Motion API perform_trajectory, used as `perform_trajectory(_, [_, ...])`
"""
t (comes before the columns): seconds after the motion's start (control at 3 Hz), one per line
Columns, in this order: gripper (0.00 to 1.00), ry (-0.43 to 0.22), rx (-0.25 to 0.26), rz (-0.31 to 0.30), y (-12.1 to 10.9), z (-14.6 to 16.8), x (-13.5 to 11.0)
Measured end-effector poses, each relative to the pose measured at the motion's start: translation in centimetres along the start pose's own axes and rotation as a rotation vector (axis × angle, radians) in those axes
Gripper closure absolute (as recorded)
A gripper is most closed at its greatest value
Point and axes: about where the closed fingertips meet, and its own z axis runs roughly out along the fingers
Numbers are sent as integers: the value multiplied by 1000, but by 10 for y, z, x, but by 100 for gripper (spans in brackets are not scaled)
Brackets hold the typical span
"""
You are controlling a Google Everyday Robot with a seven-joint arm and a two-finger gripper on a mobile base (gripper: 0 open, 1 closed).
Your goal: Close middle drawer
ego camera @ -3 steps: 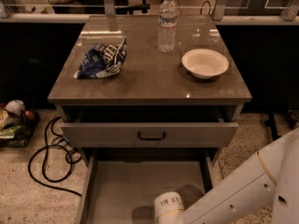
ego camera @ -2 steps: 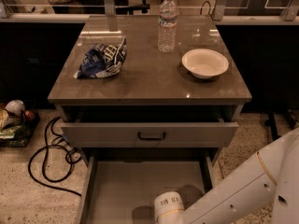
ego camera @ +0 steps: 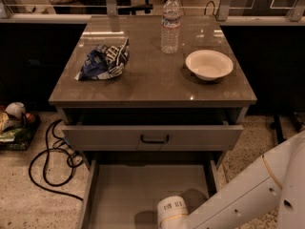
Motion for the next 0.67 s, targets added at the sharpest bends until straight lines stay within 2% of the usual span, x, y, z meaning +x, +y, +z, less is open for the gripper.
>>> perform_trajectory(0.67, [12, 0, 0, 0, 0, -2, 0])
